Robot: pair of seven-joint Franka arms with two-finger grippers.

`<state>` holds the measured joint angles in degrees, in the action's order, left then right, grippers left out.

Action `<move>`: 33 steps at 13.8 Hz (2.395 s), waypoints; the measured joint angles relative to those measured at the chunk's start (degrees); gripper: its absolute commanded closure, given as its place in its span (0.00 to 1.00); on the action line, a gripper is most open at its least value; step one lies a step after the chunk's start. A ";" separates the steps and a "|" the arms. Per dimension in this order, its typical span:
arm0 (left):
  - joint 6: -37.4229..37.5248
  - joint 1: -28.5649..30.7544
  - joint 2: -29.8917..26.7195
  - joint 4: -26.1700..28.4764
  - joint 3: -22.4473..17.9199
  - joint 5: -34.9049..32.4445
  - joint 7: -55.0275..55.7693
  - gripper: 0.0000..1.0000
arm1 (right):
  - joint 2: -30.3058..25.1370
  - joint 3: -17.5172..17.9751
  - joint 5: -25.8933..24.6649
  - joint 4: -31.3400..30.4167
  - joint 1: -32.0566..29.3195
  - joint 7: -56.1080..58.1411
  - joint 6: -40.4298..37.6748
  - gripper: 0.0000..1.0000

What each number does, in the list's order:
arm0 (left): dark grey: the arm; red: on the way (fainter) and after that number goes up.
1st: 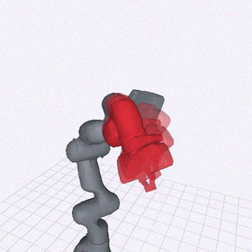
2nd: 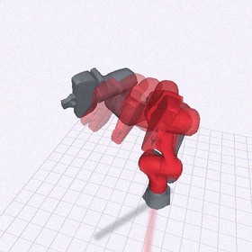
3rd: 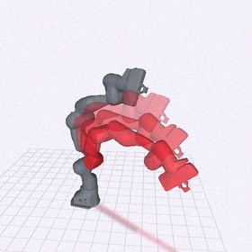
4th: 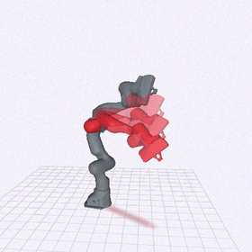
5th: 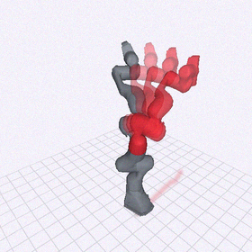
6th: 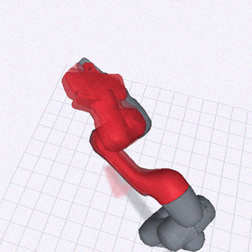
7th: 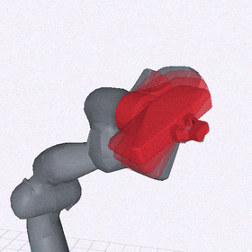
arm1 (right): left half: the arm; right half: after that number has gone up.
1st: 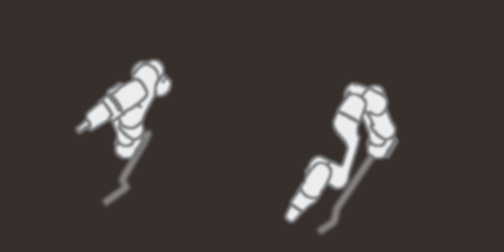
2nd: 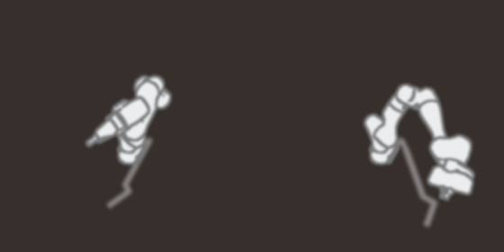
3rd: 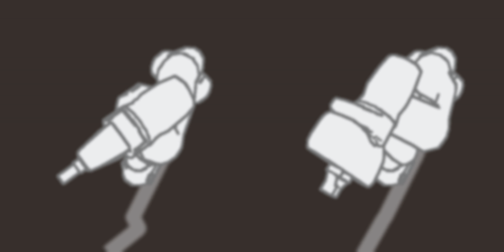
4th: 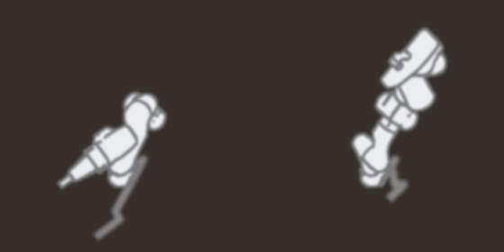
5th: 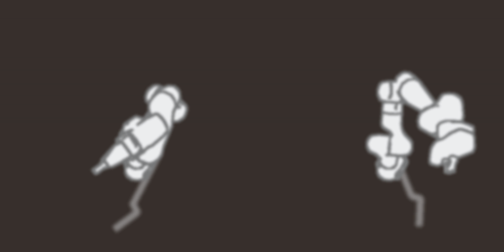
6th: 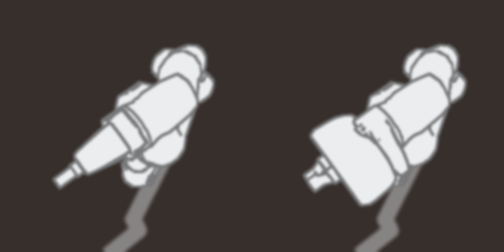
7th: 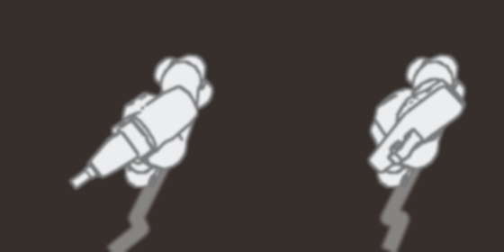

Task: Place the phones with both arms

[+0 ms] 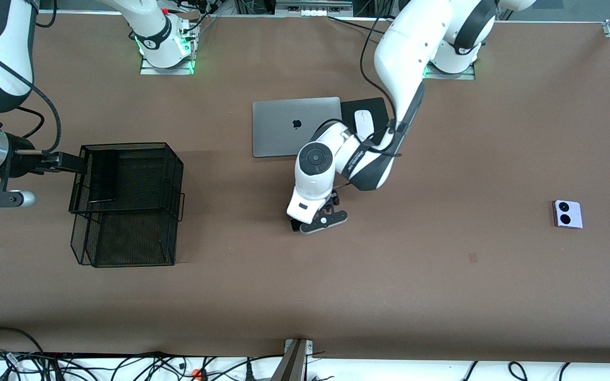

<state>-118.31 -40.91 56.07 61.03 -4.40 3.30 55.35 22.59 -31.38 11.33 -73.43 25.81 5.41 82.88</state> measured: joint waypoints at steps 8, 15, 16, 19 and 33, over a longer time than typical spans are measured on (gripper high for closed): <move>19.38 12.28 -9.31 7.33 -1.48 -3.60 -28.72 0.00 | 4.92 4.07 3.05 -0.15 11.15 -1.75 7.21 0.00; 19.12 26.06 -18.59 19.55 -1.67 -12.86 -54.44 0.00 | 18.75 13.21 7.64 -0.18 18.68 -14.97 33.53 0.00; 17.62 28.38 -19.88 21.40 -1.70 -13.58 -58.18 0.00 | 21.03 14.38 7.64 -0.17 19.55 -16.61 37.47 0.00; 7.90 35.26 -24.19 29.87 -1.72 -14.48 -65.81 0.00 | 26.89 14.97 7.64 -0.10 23.54 -19.98 46.21 0.00; -16.71 58.62 -25.58 42.84 -0.78 -9.48 -81.35 0.00 | 34.04 14.93 6.36 -0.65 26.47 -21.35 57.05 0.00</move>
<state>-135.02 17.71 30.49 103.87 -5.19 -6.18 -26.01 56.63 -16.45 17.69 -74.08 52.28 -15.94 139.93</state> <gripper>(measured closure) 0.000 0.000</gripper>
